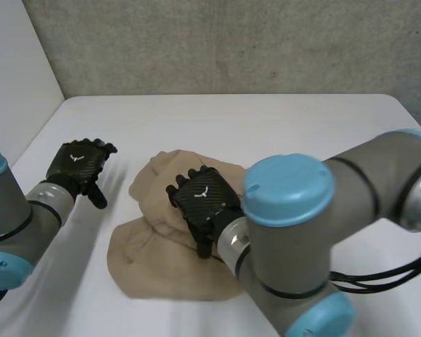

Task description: Fold the shorts.

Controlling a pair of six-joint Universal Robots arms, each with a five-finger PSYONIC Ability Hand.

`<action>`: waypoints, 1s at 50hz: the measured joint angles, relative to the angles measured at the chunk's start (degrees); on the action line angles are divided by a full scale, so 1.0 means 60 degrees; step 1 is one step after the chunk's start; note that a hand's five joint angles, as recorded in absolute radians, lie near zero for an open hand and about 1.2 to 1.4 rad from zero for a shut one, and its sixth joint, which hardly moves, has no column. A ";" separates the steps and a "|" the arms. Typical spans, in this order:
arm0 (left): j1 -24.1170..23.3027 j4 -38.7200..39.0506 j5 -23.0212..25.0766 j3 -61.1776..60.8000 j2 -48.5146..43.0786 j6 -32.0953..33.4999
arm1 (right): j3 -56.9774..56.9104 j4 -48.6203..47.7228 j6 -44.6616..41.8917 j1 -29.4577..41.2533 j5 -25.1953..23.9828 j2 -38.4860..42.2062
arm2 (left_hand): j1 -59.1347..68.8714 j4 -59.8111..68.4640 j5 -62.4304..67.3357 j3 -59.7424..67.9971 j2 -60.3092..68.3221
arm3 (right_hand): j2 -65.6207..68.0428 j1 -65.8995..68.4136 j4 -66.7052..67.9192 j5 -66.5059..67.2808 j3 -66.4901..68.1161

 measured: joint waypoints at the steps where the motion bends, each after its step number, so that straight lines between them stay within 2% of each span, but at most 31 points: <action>1: 0.0000 0.0000 0.0000 0.0000 0.0000 0.0000 | 0.0000 0.0000 0.0000 0.0000 0.0000 0.0000 | 0.0000 0.0000 0.0000 0.0000 0.0000 | 0.0000 0.0000 0.0000 0.0000 0.0000; 3: 0.0170 -0.0004 0.0238 0.0091 -0.0241 0.0005 | -0.0389 -0.0042 0.0030 0.0042 0.0226 0.0495 | 0.0000 0.0000 0.0000 0.0000 0.0000 | 0.0504 0.0589 0.0258 0.0298 0.0395; 4: 0.0229 -0.0006 0.0450 0.0134 -0.0377 0.0010 | -0.0560 -0.0086 0.0047 0.0040 0.0357 0.0705 | 0.0000 0.0000 0.0000 0.0000 0.0000 | 0.2552 0.2750 0.2284 0.2188 0.2432; 6: 0.0271 -0.0002 0.0710 0.0187 -0.0513 0.0015 | -0.0720 -0.0159 0.0069 0.0032 0.0546 0.0876 | 0.0000 0.0001 -0.0001 -0.0001 0.0000 | 0.5564 0.5187 0.5210 0.4956 0.5354; 8: 0.0288 0.0000 0.0892 0.0230 -0.0617 0.0018 | -0.0769 -0.0191 0.0085 0.0021 0.0670 0.0926 | 0.0000 0.0001 0.0000 -0.0001 0.0000 | 0.5564 0.5187 0.5210 0.4956 0.5354; 9: 0.0298 0.0006 0.1111 0.0301 -0.0769 0.0021 | -0.0801 -0.0255 0.0107 0.0003 0.0848 0.0918 | 0.0000 0.0001 0.0000 -0.0001 0.0000 | 0.8959 0.7416 0.8666 0.8368 0.8709; 13: 0.0230 0.0017 0.1405 0.0567 -0.1146 0.0033 | -0.0538 -0.0455 0.0134 -0.0072 0.1202 0.0409 | 0.0000 0.0001 0.0002 0.0000 0.0000 | 0.9223 0.7573 0.9095 0.8769 0.9030; 19: -0.0053 0.0014 0.1480 0.1121 -0.1720 0.0124 | 0.0221 -0.0668 0.0081 -0.0418 0.1314 -0.0807 | 0.0000 0.0000 -0.0001 0.0000 0.0000 | 0.9223 0.7634 0.9098 0.8829 0.9030; 29: -0.1244 0.0000 0.1357 0.2361 -0.2662 0.0239 | 0.1330 -0.0172 -0.0093 -0.1526 0.1093 -0.2294 | 0.0240 0.0278 0.0505 0.0256 0.0351 | 0.9223 0.7635 0.9098 0.8832 0.9030; 33: -0.1709 -0.0001 0.1219 0.2904 -0.3048 0.0236 | 0.1620 0.0135 -0.0465 -0.2068 0.0906 -0.2623 | 0.3282 0.2963 0.3088 0.2907 0.3118 | 0.9223 0.7635 0.9098 0.8832 0.9030; 34: -0.1770 -0.0001 0.1172 0.3002 -0.3123 0.0236 | 0.1660 0.0178 -0.0572 -0.2198 0.0863 -0.2666 | 0.5072 0.4665 0.4736 0.4790 0.4839 | 0.9223 0.7635 0.9098 0.8832 0.9030; 35: -0.1803 -0.0003 0.1139 0.3059 -0.3166 0.0236 | 0.1667 0.0188 -0.0605 -0.2237 0.0851 -0.2678 | 0.5448 0.5031 0.5099 0.5159 0.5210 | 0.9223 0.7635 0.9098 0.8832 0.9030; 36: -0.1934 0.0004 0.0947 0.3361 -0.3372 0.0238 | 0.1677 0.0221 -0.0815 -0.2477 0.0792 -0.2732 | 0.8038 0.7837 0.7828 0.7750 0.7801 | 0.9223 0.7636 0.9098 0.8832 0.9030; 38: -0.2031 0.0026 0.0655 0.3712 -0.3554 0.0261 | 0.1602 0.0182 -0.1059 -0.2740 0.0755 -0.2733 | 0.8222 0.8646 0.8397 0.8537 0.8588 | 0.9223 0.7720 0.9098 0.8832 0.9030; 46: -0.2347 0.0429 -0.0887 0.5694 -0.3774 0.0706 | 0.0453 -0.1188 -0.1967 -0.3183 0.0787 -0.2273 | 0.8222 0.8804 0.8397 0.8728 0.8800 | 0.9223 0.7720 0.9149 0.8833 0.9030; 50: -0.2628 0.1274 -0.1489 0.7048 -0.3354 0.0952 | -0.0522 -0.3463 -0.2264 -0.3223 0.0848 -0.1997 | 0.8222 0.8808 0.8398 0.8751 0.8815 | 0.9223 0.7743 0.9152 0.8834 0.9030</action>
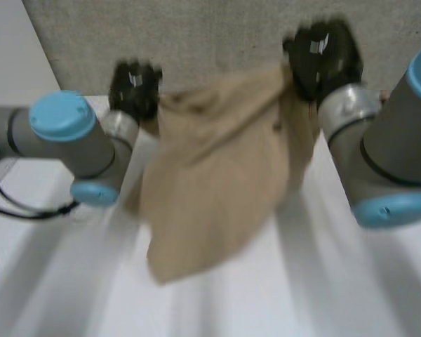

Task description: Fold the shorts.

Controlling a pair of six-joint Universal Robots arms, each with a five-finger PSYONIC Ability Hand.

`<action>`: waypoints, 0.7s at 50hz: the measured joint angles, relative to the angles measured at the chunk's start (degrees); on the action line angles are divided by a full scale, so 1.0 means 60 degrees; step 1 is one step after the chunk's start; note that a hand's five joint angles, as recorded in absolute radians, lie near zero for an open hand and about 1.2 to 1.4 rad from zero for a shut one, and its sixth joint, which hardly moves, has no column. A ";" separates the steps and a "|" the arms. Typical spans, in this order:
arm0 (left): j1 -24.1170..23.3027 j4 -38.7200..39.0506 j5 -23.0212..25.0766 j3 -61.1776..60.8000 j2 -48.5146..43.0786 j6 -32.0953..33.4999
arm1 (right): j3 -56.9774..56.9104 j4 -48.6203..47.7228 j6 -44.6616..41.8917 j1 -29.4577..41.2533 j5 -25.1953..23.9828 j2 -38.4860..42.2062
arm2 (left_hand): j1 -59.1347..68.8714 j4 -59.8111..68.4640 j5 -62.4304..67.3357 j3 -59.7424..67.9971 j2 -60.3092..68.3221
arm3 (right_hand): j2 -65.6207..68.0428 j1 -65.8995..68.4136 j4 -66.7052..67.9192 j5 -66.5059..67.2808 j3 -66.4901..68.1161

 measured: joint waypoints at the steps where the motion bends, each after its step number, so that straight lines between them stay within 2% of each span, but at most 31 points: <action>1: -0.0065 0.0307 -0.0086 0.0251 0.0227 0.0026 | -0.0161 -0.0762 -0.0028 -0.0003 0.0020 0.0026 | 0.0000 0.0002 -0.0001 0.0002 0.0004 | 0.0000 0.0056 0.0000 0.0000 0.0000; 2: -0.0065 0.0307 -0.0086 0.0251 0.0227 0.0026 | -0.0161 -0.0762 -0.0028 -0.0003 0.0020 0.0026 | 0.0000 0.0002 -0.0001 0.0002 0.0004 | 0.0000 0.0056 0.0000 0.0000 0.0000; 3: -0.0150 0.0818 -0.0187 0.0537 0.0643 0.0045 | -0.0340 -0.2019 -0.0054 0.0000 0.0050 0.0040 | 0.0000 0.0007 0.0000 0.0005 0.0011 | 0.0000 0.0117 0.0000 0.0000 0.0000; 6: -0.0272 0.1600 -0.0313 0.0655 0.1326 0.0032 | -0.0415 -0.3612 -0.0078 0.0021 0.0052 0.0027 | 0.0000 0.0032 -0.0001 0.0004 0.0014 | 0.0000 0.0117 -0.0001 0.0000 0.0000; 9: -0.0387 0.2150 -0.0394 0.0343 0.1862 -0.0010 | -0.0334 -0.4294 -0.0087 0.0030 0.0033 0.0008 | 0.0000 0.0034 -0.0001 0.0005 0.0014 | 0.0000 0.0117 0.0000 0.0004 0.0000; 14: -0.0487 0.2420 -0.0419 -0.0335 0.2238 -0.0047 | -0.0091 -0.4273 -0.0079 0.0013 -0.0010 -0.0014 | 0.0000 0.0036 -0.0001 0.0005 0.0018 | 0.0000 0.0118 -0.0001 0.0001 0.0000; 15: -0.0574 0.2505 -0.0408 -0.1339 0.2551 -0.0069 | 0.0239 -0.3794 -0.0075 -0.0016 -0.0104 -0.0027 | 0.0001 0.0037 0.0000 0.0049 0.0041 | 0.0000 0.0162 0.0000 0.0002 0.0000; 21: -0.0694 0.2497 -0.0332 -0.3834 0.2882 -0.0076 | 0.1348 -0.1771 -0.0083 -0.0216 -0.0560 -0.0044 | 0.0001 0.0040 -0.0001 0.0051 0.0046 | 0.0000 0.0162 -0.0001 0.0002 0.0040; 25: -0.0935 0.2501 -0.0237 -0.5768 0.2844 -0.0077 | 0.2230 0.0152 -0.0106 -0.0466 -0.0819 -0.0043 | 0.0000 0.0040 -0.0001 0.0051 0.0046 | 0.0000 0.0162 0.0000 0.0002 0.0051; 31: -0.1484 0.2482 -0.0186 -0.7441 0.2756 -0.0077 | 0.3190 0.2711 -0.0461 -0.0735 -0.0968 -0.0062 | 0.0001 0.0040 -0.0001 0.0051 0.0047 | 0.0000 0.0162 0.0000 0.0002 0.0051; 35: -0.1928 0.2371 -0.0193 -0.8186 0.2908 -0.0051 | 0.3792 0.4276 -0.1302 -0.1012 -0.1009 -0.0154 | 0.0000 0.0036 -0.0001 0.0043 0.0039 | 0.0000 0.0162 0.0000 0.0002 0.0103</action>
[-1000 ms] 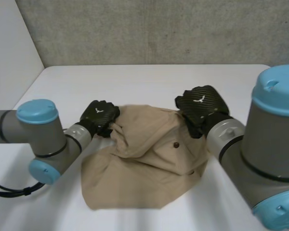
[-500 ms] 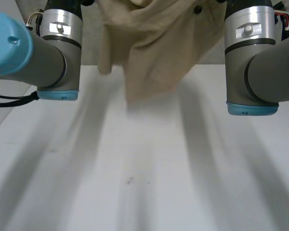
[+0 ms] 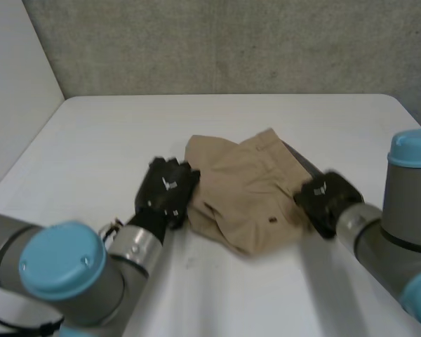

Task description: Fold the shorts.

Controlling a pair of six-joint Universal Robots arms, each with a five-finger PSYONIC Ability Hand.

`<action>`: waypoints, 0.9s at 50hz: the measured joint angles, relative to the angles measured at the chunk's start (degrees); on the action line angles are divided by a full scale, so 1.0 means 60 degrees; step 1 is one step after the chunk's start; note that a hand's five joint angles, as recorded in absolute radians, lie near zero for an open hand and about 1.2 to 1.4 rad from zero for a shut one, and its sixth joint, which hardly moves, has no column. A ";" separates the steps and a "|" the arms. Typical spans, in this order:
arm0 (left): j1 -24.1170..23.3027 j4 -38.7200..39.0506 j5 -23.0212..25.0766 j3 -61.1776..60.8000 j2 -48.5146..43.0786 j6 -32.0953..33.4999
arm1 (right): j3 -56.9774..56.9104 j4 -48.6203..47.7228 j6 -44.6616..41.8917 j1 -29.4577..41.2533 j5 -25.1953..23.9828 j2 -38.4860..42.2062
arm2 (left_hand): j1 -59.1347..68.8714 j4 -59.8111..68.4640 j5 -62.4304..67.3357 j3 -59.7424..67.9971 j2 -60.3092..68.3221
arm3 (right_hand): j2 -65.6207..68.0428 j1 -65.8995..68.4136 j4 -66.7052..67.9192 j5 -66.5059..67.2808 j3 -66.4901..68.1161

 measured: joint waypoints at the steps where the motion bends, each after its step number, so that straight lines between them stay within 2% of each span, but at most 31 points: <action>1: -0.0139 -0.0081 -0.0009 -0.0209 0.0141 0.0010 | 0.0172 0.0418 -0.0319 -0.0086 -0.0004 -0.0071 | 0.0000 -0.0008 0.0000 -0.0008 -0.0009 | 0.0000 0.0000 -0.0001 0.0000 0.0025; 5: -0.0384 -0.0437 -0.0025 -0.0613 0.0657 0.0003 | 0.0537 0.1231 -0.0999 -0.0236 0.0008 -0.0365 | -0.0246 -0.0683 -0.0199 -0.0660 -0.0743 | 0.0000 0.0000 0.0000 0.0000 0.0030; 6: -0.0461 -0.0753 -0.0032 -0.0762 0.1016 -0.0007 | 0.0706 0.1562 -0.1274 -0.0281 0.0010 -0.0636 | -0.1167 -0.1613 -0.0949 -0.1586 -0.1635 | -0.3779 -0.3217 -0.3824 -0.3539 -0.3719; 7: -0.0480 -0.0908 -0.0033 -0.0803 0.1164 -0.0011 | 0.0751 0.1660 -0.1351 -0.0293 0.0007 -0.0775 | -0.2132 -0.2428 -0.1782 -0.2389 -0.2457 | -0.5335 -0.4477 -0.5176 -0.4887 -0.5074; 8: -0.0490 -0.1109 -0.0033 -0.0832 0.1338 -0.0016 | 0.0788 0.1744 -0.1415 -0.0310 -0.0003 -0.0939 | -0.2132 -0.2428 -0.1782 -0.2389 -0.2457 | -0.5717 -0.4832 -0.5558 -0.5275 -0.5454; 9: -0.0492 -0.1348 -0.0031 -0.0845 0.1532 -0.0022 | 0.0810 0.1818 -0.1458 -0.0329 -0.0020 -0.1127 | -0.5044 -0.5164 -0.4541 -0.5077 -0.5322 | -0.7025 -0.6101 -0.7029 -0.6752 -0.6928; 10: -0.0486 -0.1569 -0.0032 -0.0847 0.1701 -0.0028 | 0.0803 0.1844 -0.1477 -0.0353 -0.0050 -0.1316 | -0.6158 -0.6346 -0.5772 -0.6253 -0.6416 | -0.8488 -0.7154 -0.8579 -0.8231 -0.8454; 11: -0.0469 -0.1877 -0.0027 -0.0835 0.1928 -0.0036 | 0.0774 0.1847 -0.1468 -0.0391 -0.0107 -0.1545 | -0.6158 -0.6346 -0.5772 -0.6253 -0.6416 | -0.8804 -0.7325 -0.8862 -0.8488 -0.8737; 14: -0.0392 -0.2325 -0.0022 -0.0770 0.2254 -0.0048 | 0.0692 0.1743 -0.1389 -0.0447 -0.0231 -0.1804 | -0.6158 -0.6346 -0.5772 -0.6253 -0.6416 | -0.8804 -0.7325 -0.8862 -0.8488 -0.8737; 15: -0.0251 -0.2727 -0.0016 -0.0674 0.2551 -0.0060 | 0.0510 0.1418 -0.1085 -0.0552 -0.0520 -0.2179 | -0.6712 -0.7457 -0.6927 -0.7296 -0.7389 | -0.9171 -0.7520 -0.9201 -0.8825 -0.9204; 21: 0.0409 -0.3208 -0.0020 -0.0397 0.3007 -0.0089 | -0.0009 0.0708 0.0148 -0.0691 -0.1190 -0.2518 | -0.6712 -0.7460 -0.6939 -0.7302 -0.7417 | -0.9171 -0.7520 -0.9201 -0.8825 -0.9204; 24: 0.0897 -0.3298 -0.0038 -0.0266 0.3118 -0.0157 | -0.0346 0.0503 0.0839 -0.0729 -0.1500 -0.2330 | -0.6712 -0.7460 -0.6946 -0.7302 -0.7417 | -0.9171 -0.7520 -0.9201 -0.8825 -0.9204; 28: 0.1298 -0.3459 -0.0067 -0.0185 0.3091 -0.0501 | -0.1040 0.0381 0.1439 -0.0685 -0.1752 -0.1061 | -0.6712 -0.7459 -0.6940 -0.7302 -0.7417 | -0.9171 -0.7520 -0.9201 -0.8825 -0.9204; 33: 0.1503 -0.3965 -0.0067 -0.0172 0.3018 -0.1102 | -0.1583 0.0360 0.1432 -0.0633 -0.1733 -0.0044 | -0.6711 -0.7460 -0.6937 -0.7302 -0.7417 | -0.9169 -0.7520 -0.9201 -0.8825 -0.9204; 35: 0.1613 -0.4504 -0.0055 -0.0138 0.2941 -0.1660 | -0.1923 0.0295 0.1222 -0.0629 -0.1710 0.0621 | -0.6712 -0.7460 -0.6937 -0.7302 -0.7417 | -0.9145 -0.7515 -0.9188 -0.8824 -0.9181; 45: 0.1598 -0.6068 -0.0003 0.0185 0.2220 -0.3377 | -0.2055 -0.0309 -0.0355 -0.0747 -0.1815 0.1462 | -0.6712 -0.7460 -0.6936 -0.7302 -0.7417 | -0.8459 -0.7083 -0.8647 -0.8352 -0.8483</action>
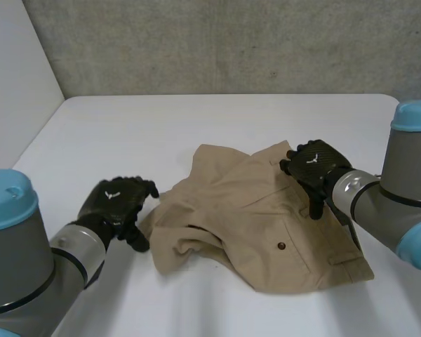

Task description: Fold the shorts.

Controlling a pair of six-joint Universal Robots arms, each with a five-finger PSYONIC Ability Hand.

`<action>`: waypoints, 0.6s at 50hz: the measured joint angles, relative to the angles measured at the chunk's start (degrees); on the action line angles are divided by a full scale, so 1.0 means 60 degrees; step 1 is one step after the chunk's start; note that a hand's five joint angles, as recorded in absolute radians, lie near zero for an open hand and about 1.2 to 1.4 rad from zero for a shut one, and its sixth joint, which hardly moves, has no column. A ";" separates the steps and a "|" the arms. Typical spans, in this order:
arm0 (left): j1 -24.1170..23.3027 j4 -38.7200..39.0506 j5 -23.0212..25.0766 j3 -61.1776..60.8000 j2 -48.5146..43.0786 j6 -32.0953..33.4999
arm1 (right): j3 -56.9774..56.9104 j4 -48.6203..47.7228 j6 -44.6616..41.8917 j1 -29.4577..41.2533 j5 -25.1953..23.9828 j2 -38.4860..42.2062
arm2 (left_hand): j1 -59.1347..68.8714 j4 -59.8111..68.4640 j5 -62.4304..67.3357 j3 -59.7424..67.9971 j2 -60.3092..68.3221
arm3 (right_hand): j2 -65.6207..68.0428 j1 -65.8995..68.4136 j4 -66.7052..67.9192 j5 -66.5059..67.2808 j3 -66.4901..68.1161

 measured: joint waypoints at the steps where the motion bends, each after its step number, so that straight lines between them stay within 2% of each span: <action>1: -0.0004 -0.0032 0.0001 0.0015 -0.0043 -0.0039 | 0.0009 -0.0018 -0.0070 -0.0009 -0.0001 0.0019 | 0.0000 0.0001 0.0005 0.0000 0.0000 | 0.0000 0.0000 0.0000 0.0000 0.0000; 7: -0.0093 -0.0247 0.0000 0.0271 -0.0718 -0.0413 | 0.0099 -0.0197 -0.0801 -0.0164 -0.0023 0.0373 | 0.0000 0.0025 0.0055 0.0005 0.0020 | 0.0263 0.0333 0.0330 0.0259 0.0301; 13: -0.0254 -0.0227 -0.0013 0.0569 -0.1215 -0.0584 | 0.0116 -0.0592 -0.0892 -0.0217 -0.0019 0.0648 | 0.0022 0.0060 0.0229 0.0025 0.0046 | 0.0836 0.0827 0.0899 0.0781 0.0886; 19: -0.0361 -0.0201 -0.0056 0.0920 -0.1688 -0.0628 | 0.0216 -0.1484 -0.0852 -0.0231 -0.0009 0.0862 | 0.0749 0.0913 0.0977 0.0758 0.0833 | 0.3700 0.2863 0.3626 0.3307 0.3684; 21: -0.0367 -0.0197 -0.0062 0.0973 -0.1749 -0.0625 | 0.0247 -0.1755 -0.0841 -0.0231 -0.0015 0.0933 | 0.1154 0.1267 0.1317 0.1146 0.1224 | 0.3700 0.2863 0.3626 0.3307 0.3684; 22: -0.0372 -0.0186 -0.0067 0.1041 -0.1814 -0.0618 | 0.0269 -0.1909 -0.0835 -0.0232 -0.0021 0.0998 | 0.2096 0.2128 0.2140 0.2001 0.2084 | 0.4866 0.3742 0.4814 0.4423 0.4798; 30: -0.0368 -0.0114 -0.0084 0.1353 -0.2132 -0.0509 | 0.0290 -0.2130 -0.0808 -0.0232 -0.0058 0.1330 | 0.3372 0.3572 0.3555 0.3465 0.3555 | 0.6629 0.4934 0.6751 0.6169 0.6705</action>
